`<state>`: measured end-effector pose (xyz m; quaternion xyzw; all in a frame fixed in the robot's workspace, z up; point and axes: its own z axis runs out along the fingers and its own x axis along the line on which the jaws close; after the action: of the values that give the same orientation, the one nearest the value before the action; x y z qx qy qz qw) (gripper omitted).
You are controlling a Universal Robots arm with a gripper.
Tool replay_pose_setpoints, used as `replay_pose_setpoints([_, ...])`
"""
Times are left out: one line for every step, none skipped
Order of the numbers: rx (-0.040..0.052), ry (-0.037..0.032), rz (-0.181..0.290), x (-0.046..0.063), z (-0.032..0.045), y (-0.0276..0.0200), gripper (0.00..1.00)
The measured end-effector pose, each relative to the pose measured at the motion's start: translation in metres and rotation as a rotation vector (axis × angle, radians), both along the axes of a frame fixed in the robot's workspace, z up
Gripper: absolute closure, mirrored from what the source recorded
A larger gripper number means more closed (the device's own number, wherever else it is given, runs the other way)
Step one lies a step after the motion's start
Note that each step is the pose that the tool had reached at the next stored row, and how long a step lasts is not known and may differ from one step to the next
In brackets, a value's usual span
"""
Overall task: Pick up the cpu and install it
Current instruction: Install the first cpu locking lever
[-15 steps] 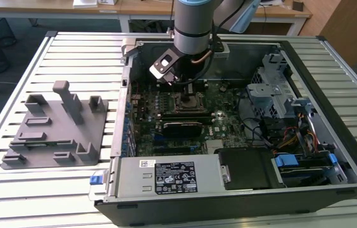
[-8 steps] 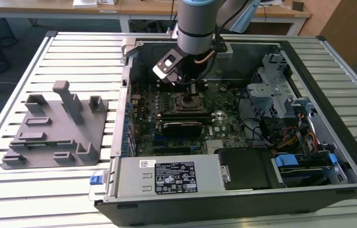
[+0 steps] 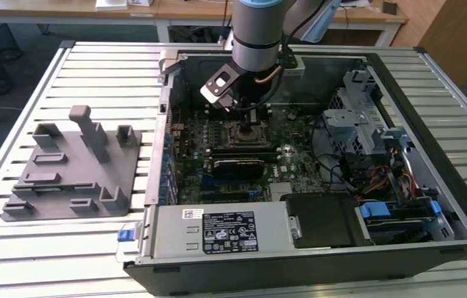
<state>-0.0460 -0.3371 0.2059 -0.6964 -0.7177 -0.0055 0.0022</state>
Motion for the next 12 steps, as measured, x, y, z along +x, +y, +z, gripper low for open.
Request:
replay_pose_setpoints([0.0, 0.0, 0.0, 0.0, 0.0, 0.0, 0.89])
replay_pose_setpoints([0.0001, 0.0, 0.0, 0.0, 0.0, 0.0, 0.89])
replay_pose_setpoints([0.0, 0.0, 0.0, 0.0, 0.0, 0.0, 0.89])
replay_pose_setpoints([0.0001, -0.0001, 0.0, 0.0, 0.0001, 0.0, 0.89])
replay_pose_setpoints([-0.0001, 0.0, 0.0, 0.0, 0.0008, 0.0, 0.89])
replay_pose_setpoints([0.0, 0.0, 0.0, 0.0, 0.0015, 0.0, 0.89])
replay_pose_setpoints([0.0, 0.0, 0.0, 0.0, 0.0027, 0.0, 0.89])
replay_pose_setpoints([-0.0001, 0.0, 0.0, 0.0, 0.004, 0.0, 0.89])
replay_pose_setpoints([0.0, 0.0, 0.0, 0.0, 0.0056, 0.0, 0.89])
replay_pose_setpoints([0.0001, -0.0001, 0.0, 0.0, 0.0075, 0.0, 0.89])
replay_pose_setpoints([0.0001, -0.0001, 0.0, 0.0, 0.0097, 0.0, 0.89])
replay_pose_setpoints([-0.0001, 0.0, 0.0, 0.0, 0.0121, 0.0, 0.89])
